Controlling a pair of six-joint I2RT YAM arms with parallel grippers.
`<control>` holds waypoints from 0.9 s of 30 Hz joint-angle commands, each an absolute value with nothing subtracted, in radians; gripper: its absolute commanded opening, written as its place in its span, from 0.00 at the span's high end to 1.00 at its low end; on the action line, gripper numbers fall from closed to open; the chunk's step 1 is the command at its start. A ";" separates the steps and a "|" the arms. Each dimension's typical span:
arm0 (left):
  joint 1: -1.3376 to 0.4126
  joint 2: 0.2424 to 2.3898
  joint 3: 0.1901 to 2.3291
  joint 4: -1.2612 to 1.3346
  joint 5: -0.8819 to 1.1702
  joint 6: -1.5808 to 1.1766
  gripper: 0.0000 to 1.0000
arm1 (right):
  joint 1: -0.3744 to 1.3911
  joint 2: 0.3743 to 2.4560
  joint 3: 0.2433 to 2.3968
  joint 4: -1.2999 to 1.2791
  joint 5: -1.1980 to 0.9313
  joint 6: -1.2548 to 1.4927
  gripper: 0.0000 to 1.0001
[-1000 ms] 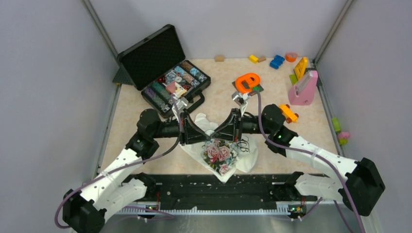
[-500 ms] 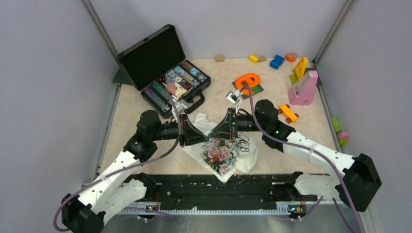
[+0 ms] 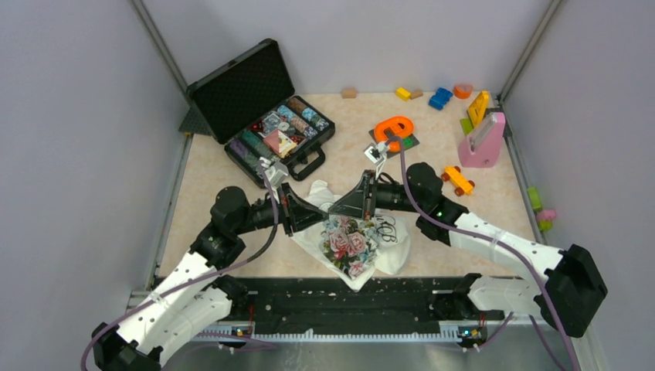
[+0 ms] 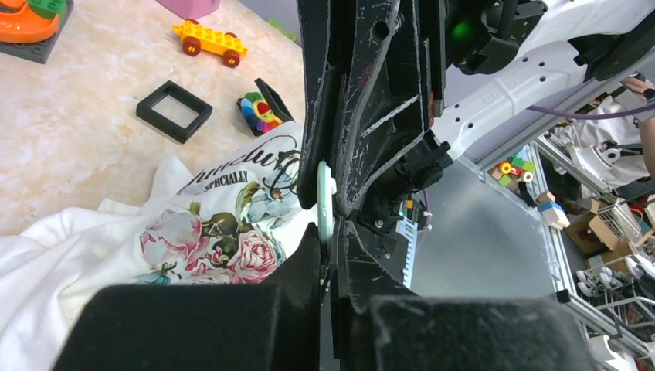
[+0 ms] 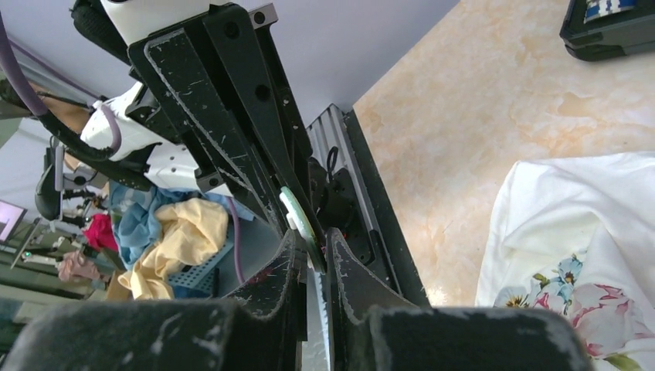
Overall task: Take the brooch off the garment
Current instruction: Close the brooch, then move the clothes to the center of the board.
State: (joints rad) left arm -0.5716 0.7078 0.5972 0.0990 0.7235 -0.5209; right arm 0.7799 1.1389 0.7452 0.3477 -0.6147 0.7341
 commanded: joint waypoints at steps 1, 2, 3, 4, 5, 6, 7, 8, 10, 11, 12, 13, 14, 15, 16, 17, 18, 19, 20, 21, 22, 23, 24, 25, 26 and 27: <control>-0.580 0.634 0.578 0.238 0.773 -0.527 1.00 | 0.738 1.120 0.712 0.292 -0.360 0.734 1.00; -0.580 0.635 0.578 0.236 0.768 -0.525 1.00 | 0.738 1.120 0.712 0.296 -0.362 0.732 1.00; -0.581 0.637 0.578 0.232 0.760 -0.526 1.00 | 0.738 1.118 0.709 0.307 -0.368 0.725 1.00; -0.581 0.639 0.579 0.227 0.752 -0.526 1.00 | 0.738 1.114 0.703 0.324 -0.378 0.719 0.99; -0.581 0.642 0.581 0.221 0.743 -0.528 1.00 | 0.738 1.108 0.697 0.337 -0.391 0.716 0.91; -0.580 0.645 0.583 0.207 0.724 -0.531 1.00 | 0.738 1.104 0.693 0.347 -0.412 0.706 0.80; -0.581 0.650 0.585 0.195 0.710 -0.529 1.00 | 0.737 1.097 0.693 0.347 -0.431 0.692 0.69; -0.581 0.654 0.588 0.182 0.701 -0.523 1.00 | 0.736 1.090 0.696 0.337 -0.441 0.678 0.60; -0.580 0.663 0.593 0.141 0.668 -0.493 1.00 | 0.733 1.074 0.699 0.311 -0.452 0.650 0.48; -0.581 0.670 0.594 0.112 0.642 -0.475 1.00 | 0.725 1.065 0.697 0.295 -0.454 0.639 0.44; -0.580 0.676 0.595 0.092 0.621 -0.455 1.00 | 0.718 1.053 0.695 0.281 -0.455 0.632 0.42; -0.581 0.681 0.595 0.074 0.603 -0.437 1.00 | 0.707 1.034 0.690 0.264 -0.449 0.631 0.42; -0.580 0.687 0.595 0.060 0.586 -0.420 1.00 | 0.697 1.020 0.683 0.245 -0.437 0.635 0.41; -0.580 0.695 0.594 0.053 0.565 -0.403 1.00 | 0.687 1.006 0.680 0.224 -0.421 0.646 0.41; -0.581 0.705 0.592 0.051 0.544 -0.384 1.00 | 0.679 0.992 0.679 0.193 -0.395 0.669 0.41; -0.582 0.715 0.591 0.051 0.524 -0.359 1.00 | 0.676 0.978 0.685 0.151 -0.352 0.700 0.40; -0.582 0.724 0.591 0.057 0.504 -0.336 1.00 | 0.675 0.964 0.692 0.097 -0.291 0.746 0.38; -0.585 0.735 0.588 0.074 0.473 -0.309 1.00 | 0.675 0.951 0.704 0.027 -0.218 0.802 0.37; -0.590 0.745 0.582 0.099 0.446 -0.281 1.00 | 0.675 0.939 0.720 -0.054 -0.154 0.850 0.35; -0.598 0.753 0.574 0.128 0.422 -0.255 1.00 | 0.675 0.927 0.747 -0.158 -0.076 0.886 0.34; -0.604 0.762 0.567 0.158 0.402 -0.235 1.00 | 0.675 0.920 0.784 -0.261 -0.018 0.902 0.31; -0.606 0.771 0.563 0.183 0.388 -0.224 1.00 | 0.675 0.915 0.822 -0.362 0.048 0.876 0.27; -0.608 0.781 0.562 0.206 0.383 -0.217 1.00 | 0.675 0.911 0.856 -0.476 0.097 0.837 0.25; -0.609 0.788 0.560 0.223 0.381 -0.213 1.00 | 0.675 0.902 0.881 -0.553 0.150 0.801 0.21; -0.612 0.795 0.561 0.235 0.381 -0.210 1.00 | 0.675 0.894 0.895 -0.612 0.204 0.782 0.19; -0.612 0.800 0.564 0.236 0.377 -0.212 1.00 | 0.675 0.881 0.894 -0.646 0.228 0.757 0.19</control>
State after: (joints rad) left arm -0.6037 0.7845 0.5625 0.1139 0.4343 -0.2771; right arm 0.6838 0.9382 0.7975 -0.3038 -0.0341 0.8093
